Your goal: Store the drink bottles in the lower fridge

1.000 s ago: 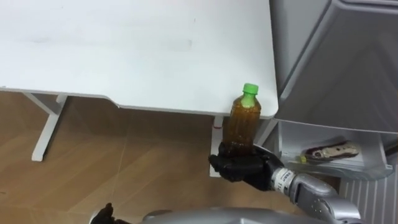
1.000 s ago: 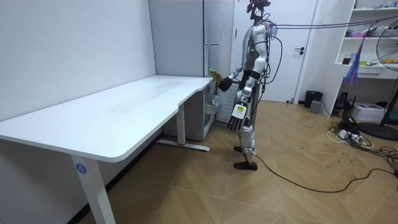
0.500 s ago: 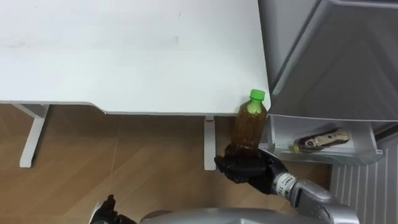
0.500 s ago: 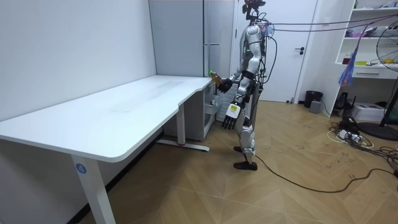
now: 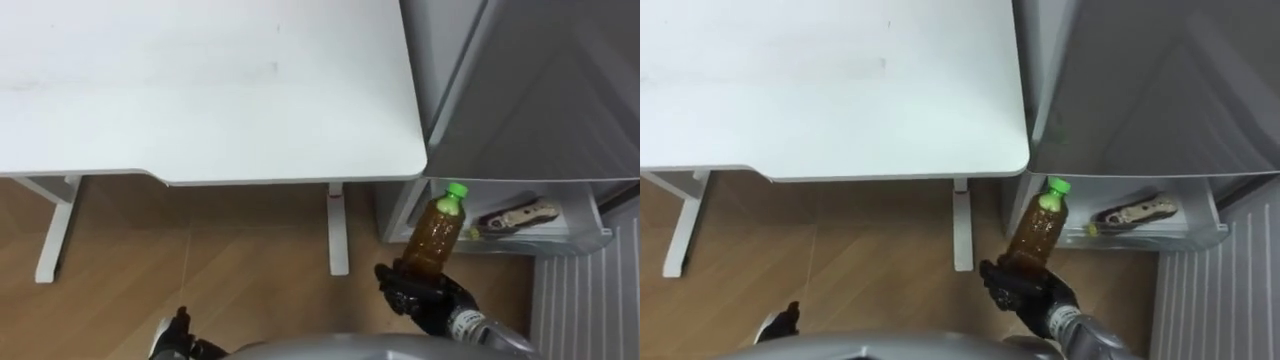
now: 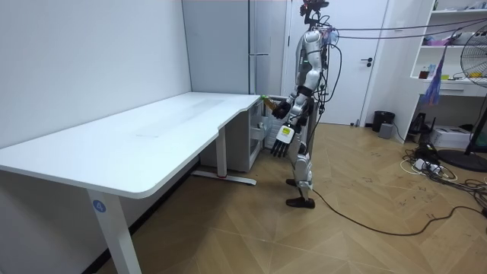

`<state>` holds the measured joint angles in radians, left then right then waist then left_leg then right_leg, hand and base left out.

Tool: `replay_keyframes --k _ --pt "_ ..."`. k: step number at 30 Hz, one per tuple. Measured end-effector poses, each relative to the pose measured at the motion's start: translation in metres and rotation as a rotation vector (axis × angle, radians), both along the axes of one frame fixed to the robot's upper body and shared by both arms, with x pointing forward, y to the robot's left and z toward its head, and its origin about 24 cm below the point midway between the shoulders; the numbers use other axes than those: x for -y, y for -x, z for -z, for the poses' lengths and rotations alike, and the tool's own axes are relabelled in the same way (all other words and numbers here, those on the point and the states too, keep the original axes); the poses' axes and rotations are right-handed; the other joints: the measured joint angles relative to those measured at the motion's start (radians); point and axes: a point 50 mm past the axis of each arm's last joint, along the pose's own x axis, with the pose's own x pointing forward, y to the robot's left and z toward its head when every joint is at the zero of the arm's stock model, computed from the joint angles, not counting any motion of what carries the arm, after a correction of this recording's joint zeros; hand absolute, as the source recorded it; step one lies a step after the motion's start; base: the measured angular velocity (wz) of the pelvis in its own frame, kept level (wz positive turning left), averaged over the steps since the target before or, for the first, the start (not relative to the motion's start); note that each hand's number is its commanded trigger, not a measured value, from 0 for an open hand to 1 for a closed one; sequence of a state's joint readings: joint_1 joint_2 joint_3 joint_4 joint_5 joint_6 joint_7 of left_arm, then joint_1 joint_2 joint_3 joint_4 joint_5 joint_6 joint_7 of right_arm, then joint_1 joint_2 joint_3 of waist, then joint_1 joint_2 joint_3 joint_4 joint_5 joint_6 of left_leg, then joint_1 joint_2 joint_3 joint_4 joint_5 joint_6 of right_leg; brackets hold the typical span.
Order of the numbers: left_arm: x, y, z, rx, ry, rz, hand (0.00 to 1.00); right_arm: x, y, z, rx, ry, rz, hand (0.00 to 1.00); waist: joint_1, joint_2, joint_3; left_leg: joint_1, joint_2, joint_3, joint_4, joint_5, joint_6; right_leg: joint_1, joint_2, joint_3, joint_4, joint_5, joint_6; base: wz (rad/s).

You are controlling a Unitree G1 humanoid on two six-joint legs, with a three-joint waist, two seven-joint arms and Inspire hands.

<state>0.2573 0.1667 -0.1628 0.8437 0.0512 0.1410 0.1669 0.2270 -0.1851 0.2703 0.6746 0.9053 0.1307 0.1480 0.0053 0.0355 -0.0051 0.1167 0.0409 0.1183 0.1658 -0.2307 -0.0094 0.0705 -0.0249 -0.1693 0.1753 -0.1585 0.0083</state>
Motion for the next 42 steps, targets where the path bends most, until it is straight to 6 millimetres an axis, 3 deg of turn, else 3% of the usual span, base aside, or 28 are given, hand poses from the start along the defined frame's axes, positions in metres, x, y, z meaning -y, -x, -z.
replay_keyframes --k 7,9,18,34,38,42 --pt "0.004 -0.004 0.000 0.041 -0.004 -0.005 0.00 0.010 -0.007 -0.001 -0.057 -0.014 0.289 1.00 -0.003 0.005 0.0055 0.001 0.000 0.006 -0.003 0.000 0.000 -0.004 0.000 0.006 0.003 0.000 0.000 -0.02" --pt "0.006 -0.004 0.000 0.047 -0.013 -0.012 0.00 0.012 -0.009 -0.002 -0.069 -0.030 0.374 1.00 -0.002 0.006 0.0104 0.000 0.000 0.007 -0.006 0.000 0.000 -0.010 0.000 0.008 0.008 -0.001 0.001 -0.02" --pt "0.009 0.001 0.000 0.058 -0.012 -0.024 0.00 0.014 -0.019 -0.010 -0.045 -0.185 0.657 1.00 -0.001 0.013 0.0119 -0.001 -0.001 0.018 -0.013 0.000 0.000 -0.020 0.002 0.017 0.008 -0.003 0.004 -0.03" --pt "0.001 0.002 0.002 0.036 0.031 -0.047 0.00 0.019 -0.029 -0.013 0.005 -0.279 0.766 1.00 0.002 0.007 0.0084 -0.029 -0.002 0.019 0.005 0.000 0.000 -0.035 -0.001 0.015 -0.002 -0.003 0.004 0.01" --pt "0.001 -0.006 0.001 0.050 0.047 -0.040 0.00 0.030 -0.050 -0.013 0.028 -0.272 0.801 1.00 0.007 0.013 0.0075 -0.081 -0.003 0.011 0.024 0.002 0.003 -0.089 -0.007 0.005 0.027 -0.001 0.002 0.03" --pt "0.001 -0.021 0.001 0.068 0.057 -0.025 0.00 0.042 -0.086 -0.021 0.092 -0.287 0.844 1.00 0.020 0.010 0.0176 -0.141 -0.003 0.010 0.036 0.009 0.006 -0.155 -0.011 0.001 0.052 0.002 -0.003 0.00"
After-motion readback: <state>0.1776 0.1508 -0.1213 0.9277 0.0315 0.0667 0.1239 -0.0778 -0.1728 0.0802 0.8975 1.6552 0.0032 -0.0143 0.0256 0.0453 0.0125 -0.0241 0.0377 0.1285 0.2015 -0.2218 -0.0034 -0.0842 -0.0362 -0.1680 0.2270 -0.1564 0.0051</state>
